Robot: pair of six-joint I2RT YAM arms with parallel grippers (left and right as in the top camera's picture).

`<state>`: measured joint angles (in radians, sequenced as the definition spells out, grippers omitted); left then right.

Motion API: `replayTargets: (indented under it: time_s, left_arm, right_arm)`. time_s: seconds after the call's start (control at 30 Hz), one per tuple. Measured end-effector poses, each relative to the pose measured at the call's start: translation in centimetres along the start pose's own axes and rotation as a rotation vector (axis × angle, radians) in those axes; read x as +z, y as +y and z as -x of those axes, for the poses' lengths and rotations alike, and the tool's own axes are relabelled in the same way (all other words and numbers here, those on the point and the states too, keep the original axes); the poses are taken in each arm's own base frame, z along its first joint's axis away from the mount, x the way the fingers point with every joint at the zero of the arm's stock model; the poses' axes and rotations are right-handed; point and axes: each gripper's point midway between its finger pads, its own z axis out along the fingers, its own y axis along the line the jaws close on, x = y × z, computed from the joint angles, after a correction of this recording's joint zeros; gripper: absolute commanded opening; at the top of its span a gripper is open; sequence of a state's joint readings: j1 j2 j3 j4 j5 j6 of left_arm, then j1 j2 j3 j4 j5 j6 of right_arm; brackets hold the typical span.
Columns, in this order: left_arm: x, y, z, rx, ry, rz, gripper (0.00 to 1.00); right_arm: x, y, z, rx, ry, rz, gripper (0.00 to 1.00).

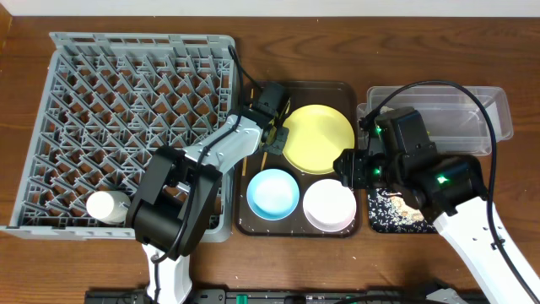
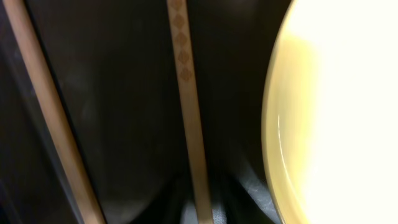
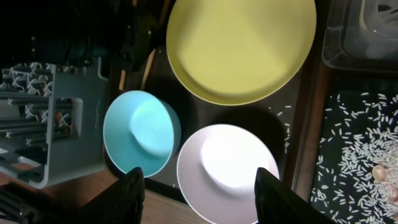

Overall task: Sort waste into correct bins and load items into the dishwasher
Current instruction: 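Reach the left gripper to the wooden chopstick on the tray and grasp it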

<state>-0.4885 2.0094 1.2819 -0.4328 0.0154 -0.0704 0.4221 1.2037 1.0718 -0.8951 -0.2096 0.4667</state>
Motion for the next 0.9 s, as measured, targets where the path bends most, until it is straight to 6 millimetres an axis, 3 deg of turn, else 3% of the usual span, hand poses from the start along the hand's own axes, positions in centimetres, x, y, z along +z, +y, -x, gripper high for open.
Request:
replayTargets:
  time_s: [0.3, 0.4, 0.53, 0.67, 0.77, 0.9]
  left_arm:
    - [-1.4, 0.3, -0.8, -0.015, 0.03, 0.013, 0.08]
    - [-4.6, 0.5, 0.0, -0.021, -0.014, 0.009, 0.08]
    - [-11.1, 1.6, 1.1, -0.05, -0.119, 0.009, 0.08]
    - [-15.9, 4.3, 0.1, -0.109, -0.158, 0.073, 0.08]
    - [-16.7, 6.6, -0.9, -0.152, -0.139, 0.136, 0.08]
    - [-15.8, 9.1, -1.5, -0.203, -0.11, 0.193, 0.08]
  right_arm:
    - [0.0, -0.1, -0.2, 0.002, 0.008, -0.005, 0.54]
    - [0.0, -0.1, -0.3, 0.003, 0.011, -0.005, 0.54]
    - [0.0, -0.1, -0.3, 0.003, 0.012, -0.006, 0.54]
    - [0.0, -0.2, -0.3, 0.001, 0.012, -0.006, 0.54]
    - [0.0, -0.2, -0.4, 0.001, 0.017, -0.008, 0.54]
    - [0.0, -0.2, -0.4, 0.001, 0.018, -0.009, 0.54]
